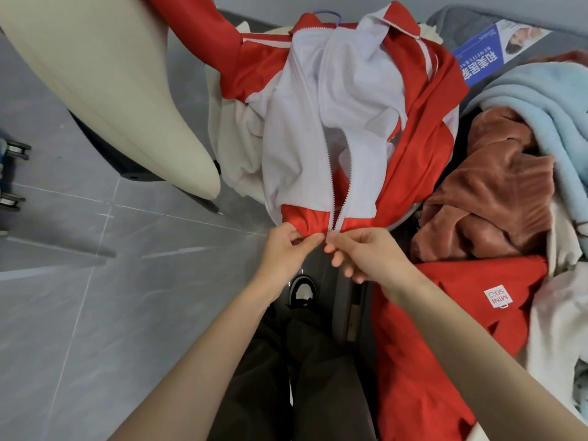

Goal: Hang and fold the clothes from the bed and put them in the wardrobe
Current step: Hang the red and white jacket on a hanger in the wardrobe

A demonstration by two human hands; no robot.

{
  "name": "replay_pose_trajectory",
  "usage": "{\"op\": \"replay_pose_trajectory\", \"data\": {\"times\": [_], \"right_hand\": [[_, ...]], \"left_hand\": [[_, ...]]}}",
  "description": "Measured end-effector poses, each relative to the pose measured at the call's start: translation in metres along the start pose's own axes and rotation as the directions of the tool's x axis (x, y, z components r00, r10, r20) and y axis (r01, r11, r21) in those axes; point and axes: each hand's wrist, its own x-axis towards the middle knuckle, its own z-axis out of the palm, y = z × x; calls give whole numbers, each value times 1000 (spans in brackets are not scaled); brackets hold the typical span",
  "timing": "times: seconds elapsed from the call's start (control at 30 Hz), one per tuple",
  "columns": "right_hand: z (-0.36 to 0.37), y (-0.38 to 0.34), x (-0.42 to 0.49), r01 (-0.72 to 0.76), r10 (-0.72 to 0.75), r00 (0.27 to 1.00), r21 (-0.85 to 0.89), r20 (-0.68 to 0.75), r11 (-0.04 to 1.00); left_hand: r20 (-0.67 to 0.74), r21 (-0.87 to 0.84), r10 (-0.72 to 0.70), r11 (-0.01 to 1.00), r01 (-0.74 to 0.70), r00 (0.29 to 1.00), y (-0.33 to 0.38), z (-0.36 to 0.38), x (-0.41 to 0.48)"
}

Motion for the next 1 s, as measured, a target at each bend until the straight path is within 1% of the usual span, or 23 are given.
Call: {"op": "replay_pose_trajectory", "data": {"times": [0.03,0.07,0.17,0.23,0.3,0.33,0.4,0.43,0.47,0.5,0.53,0.57,0.6,0.63,0.67,0.73,0.77,0.8,0.9,0.93,1.0], "right_hand": [[-2,-3,3,26,-27,1000,-38,-8,999],[-5,-6,6,15,-15,1000,-26,3,1000],[-4,-13,14,-120,107,990,149,88,982],[1,-21,18,-163,141,984,230,108,959],[1,-35,23,-130,111,991,288,80,949],[-1,-44,25,-94,79,995,328,60,940],[-7,-63,30,-22,18,1000,419,13,908],[-9,-71,31,8,-4,1000,425,-11,905],[-9,-75,31,32,-24,999,386,-25,922],[-8,-77,30,44,-40,999,310,-20,950],[-6,-77,28,47,-49,999,225,2,973],[-5,-76,25,45,-50,998,156,29,987],[-4,-75,22,43,-48,998,111,44,993],[-4,-75,20,46,-50,998,82,47,996],[-6,-76,18,52,-55,997,56,45,997],[-11,-82,16,55,-55,997,2,61,998],[-13,-86,15,54,-52,996,-22,76,998],[-15,-90,14,56,-51,994,-45,93,997],[-19,-100,13,63,-52,987,-71,151,995],[-20,-103,13,56,-46,987,-59,154,997],[-19,-109,14,30,-30,990,2,137,1000]], "left_hand": [[-2,23,1,1000,-1,1000,-1,0,0],[-14,42,-2,999,2,1000,-1,-1,-1],[-64,70,-32,997,37,997,-4,-4,-3],[-83,98,-63,993,71,995,-9,-6,-5],[-91,143,-80,985,93,993,-17,-10,-8],[-102,198,-86,975,105,991,-23,-13,-10],[-131,273,-145,946,176,981,-35,-23,-15],[-152,281,-189,933,226,970,-41,-29,-18],[-188,289,-236,914,284,953,-46,-35,-21],[-239,313,-269,888,336,933,-50,-40,-25],[-296,362,-268,856,368,917,-50,-44,-29],[-356,416,-227,830,371,907,-48,-46,-33],[-401,466,-158,813,350,902,-41,-46,-35],[-422,506,-69,809,298,904,-31,-44,-36],[-407,539,29,814,214,913,-17,-40,-34],[-281,605,205,796,8,938,15,-27,-21],[-206,645,273,760,-80,940,33,-19,-12],[-147,687,323,713,-138,935,50,-12,-1],[-26,788,378,578,-214,925,91,-2,22],[-2,804,377,551,-222,926,96,-1,27],[3,804,370,552,-223,929,98,-3,31]]}}
